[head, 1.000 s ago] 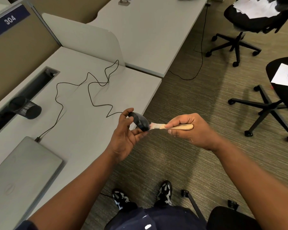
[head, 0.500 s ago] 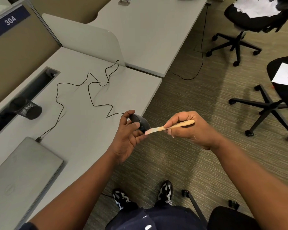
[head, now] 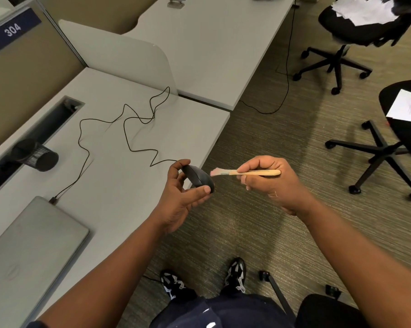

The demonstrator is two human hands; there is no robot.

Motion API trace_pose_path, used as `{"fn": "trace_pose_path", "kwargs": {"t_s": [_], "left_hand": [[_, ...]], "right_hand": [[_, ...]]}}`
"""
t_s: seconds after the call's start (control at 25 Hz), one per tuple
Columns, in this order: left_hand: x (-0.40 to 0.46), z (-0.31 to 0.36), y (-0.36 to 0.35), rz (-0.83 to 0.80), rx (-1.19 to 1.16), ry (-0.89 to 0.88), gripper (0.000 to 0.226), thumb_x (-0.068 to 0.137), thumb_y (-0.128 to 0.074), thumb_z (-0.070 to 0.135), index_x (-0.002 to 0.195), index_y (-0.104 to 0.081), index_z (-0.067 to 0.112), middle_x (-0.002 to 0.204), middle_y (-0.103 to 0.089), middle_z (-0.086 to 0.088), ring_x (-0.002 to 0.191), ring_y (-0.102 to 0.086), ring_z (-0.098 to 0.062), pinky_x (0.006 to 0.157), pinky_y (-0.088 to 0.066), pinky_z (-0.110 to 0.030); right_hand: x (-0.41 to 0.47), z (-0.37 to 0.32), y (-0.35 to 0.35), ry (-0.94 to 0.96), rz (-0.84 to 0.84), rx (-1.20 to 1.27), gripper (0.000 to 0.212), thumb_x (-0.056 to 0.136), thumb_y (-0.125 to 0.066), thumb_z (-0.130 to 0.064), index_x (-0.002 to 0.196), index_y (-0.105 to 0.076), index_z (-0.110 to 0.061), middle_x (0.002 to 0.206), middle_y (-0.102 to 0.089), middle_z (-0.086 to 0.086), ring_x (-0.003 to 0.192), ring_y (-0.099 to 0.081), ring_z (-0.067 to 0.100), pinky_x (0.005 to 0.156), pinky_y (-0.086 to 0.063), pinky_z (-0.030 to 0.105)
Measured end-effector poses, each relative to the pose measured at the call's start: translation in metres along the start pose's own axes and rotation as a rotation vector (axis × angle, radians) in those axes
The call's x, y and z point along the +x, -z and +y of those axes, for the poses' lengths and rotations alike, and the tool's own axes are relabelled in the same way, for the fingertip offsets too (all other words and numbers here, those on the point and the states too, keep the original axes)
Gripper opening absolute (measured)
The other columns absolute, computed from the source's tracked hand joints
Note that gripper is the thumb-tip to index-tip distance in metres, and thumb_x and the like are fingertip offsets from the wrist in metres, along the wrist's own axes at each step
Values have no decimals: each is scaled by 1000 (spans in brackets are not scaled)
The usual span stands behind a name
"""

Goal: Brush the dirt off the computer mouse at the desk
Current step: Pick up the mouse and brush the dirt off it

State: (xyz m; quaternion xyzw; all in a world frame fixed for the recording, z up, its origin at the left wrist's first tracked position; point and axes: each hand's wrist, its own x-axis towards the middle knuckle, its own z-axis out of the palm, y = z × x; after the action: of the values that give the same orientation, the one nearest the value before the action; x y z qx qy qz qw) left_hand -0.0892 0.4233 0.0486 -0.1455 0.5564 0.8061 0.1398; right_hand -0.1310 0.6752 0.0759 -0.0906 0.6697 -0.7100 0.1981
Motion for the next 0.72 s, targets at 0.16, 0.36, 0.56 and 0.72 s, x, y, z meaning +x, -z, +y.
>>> {"fn": "trace_pose_path", "kwargs": {"t_s": [0.16,0.36,0.56,0.72], "left_hand": [[0,1,0,-39,131,2,85,71,-82,-1,133,-46,44,144,-45,-6,122,-61,-32,86,-64,-36],[-1,3,2,-96,205,13,91,70,-81,0,138,-39,43,146,-43,-5,125,-58,-32,86,-62,-32],[1,1,4,-172,297,48,108,70,-82,-2,148,-25,46,150,-38,-9,132,-55,-33,95,-59,-37],[0,3,0,-211,334,25,110,71,-75,-7,151,-19,44,144,-40,-15,119,-62,-30,90,-59,-36]], "right_hand": [[3,0,0,-16,54,41,15,87,-73,-2,95,-79,-13,91,-73,25,74,-63,20,66,-54,28],[6,-6,-1,-29,118,158,11,96,-64,0,100,-72,-6,82,-74,15,70,-65,20,61,-53,26],[9,-10,-9,-169,104,341,14,103,-56,-10,101,-70,-5,74,-71,12,64,-63,19,54,-49,24],[9,-8,-16,-289,86,327,16,103,-56,-8,98,-71,-4,72,-70,12,59,-62,17,51,-49,22]]}}
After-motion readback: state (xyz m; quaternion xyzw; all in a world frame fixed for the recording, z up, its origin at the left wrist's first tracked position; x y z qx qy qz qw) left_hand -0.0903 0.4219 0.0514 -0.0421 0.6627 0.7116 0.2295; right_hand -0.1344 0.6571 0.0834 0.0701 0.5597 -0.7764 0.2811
